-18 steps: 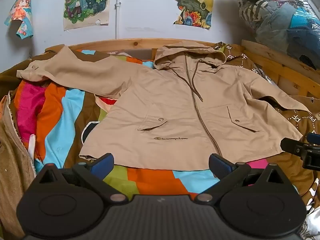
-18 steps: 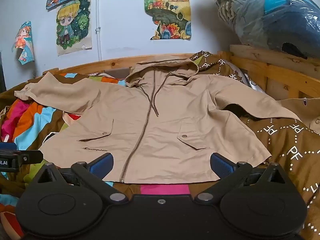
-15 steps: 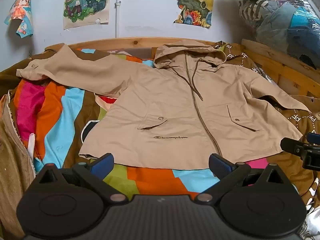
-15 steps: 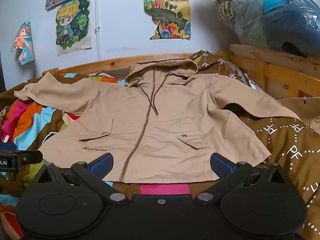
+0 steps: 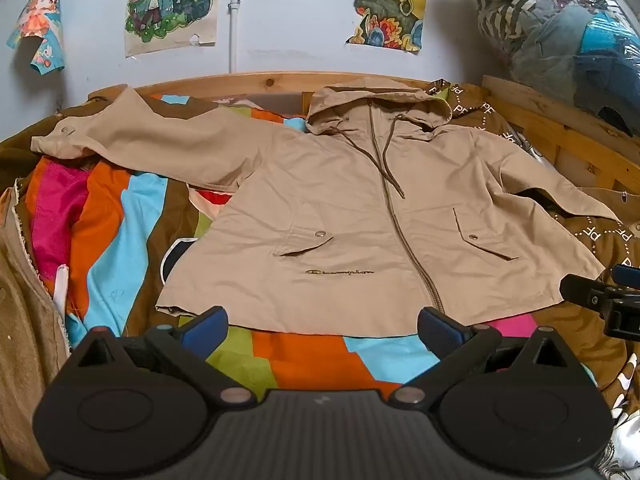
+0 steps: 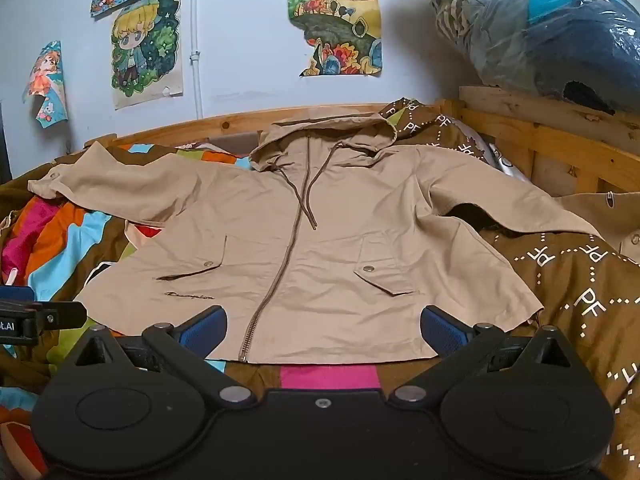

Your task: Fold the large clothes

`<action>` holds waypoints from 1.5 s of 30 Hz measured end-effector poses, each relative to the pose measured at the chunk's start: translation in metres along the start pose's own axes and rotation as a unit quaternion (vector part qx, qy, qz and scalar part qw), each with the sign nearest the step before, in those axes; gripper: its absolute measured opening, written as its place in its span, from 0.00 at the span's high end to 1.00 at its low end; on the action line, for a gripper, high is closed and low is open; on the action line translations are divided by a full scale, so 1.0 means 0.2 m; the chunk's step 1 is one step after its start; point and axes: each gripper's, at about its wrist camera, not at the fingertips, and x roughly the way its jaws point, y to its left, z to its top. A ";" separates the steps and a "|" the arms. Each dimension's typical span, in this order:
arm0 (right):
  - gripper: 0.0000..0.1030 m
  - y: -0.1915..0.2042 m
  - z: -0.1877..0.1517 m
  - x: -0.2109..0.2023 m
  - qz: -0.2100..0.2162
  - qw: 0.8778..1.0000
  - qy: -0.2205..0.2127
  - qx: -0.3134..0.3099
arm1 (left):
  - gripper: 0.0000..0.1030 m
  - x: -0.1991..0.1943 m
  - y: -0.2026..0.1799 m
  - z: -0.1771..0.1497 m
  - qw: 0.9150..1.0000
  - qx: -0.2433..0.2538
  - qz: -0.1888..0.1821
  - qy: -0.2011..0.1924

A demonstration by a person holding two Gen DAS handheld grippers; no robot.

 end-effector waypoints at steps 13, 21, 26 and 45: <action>0.01 -0.01 0.00 0.01 0.000 1.000 0.002 0.002 | 0.01 0.00 0.00 0.00 1.000 0.000 0.000 0.001; 0.01 -0.01 -0.02 0.02 0.000 1.000 0.004 0.003 | 0.01 0.00 0.00 0.00 1.000 0.000 0.000 0.002; 0.01 -0.01 -0.01 0.02 0.000 1.000 0.004 0.003 | 0.01 0.00 0.00 0.00 1.000 0.000 0.000 0.002; 0.01 -0.01 -0.01 0.01 0.001 1.000 0.006 0.005 | 0.01 0.00 0.00 0.00 1.000 0.000 0.000 0.004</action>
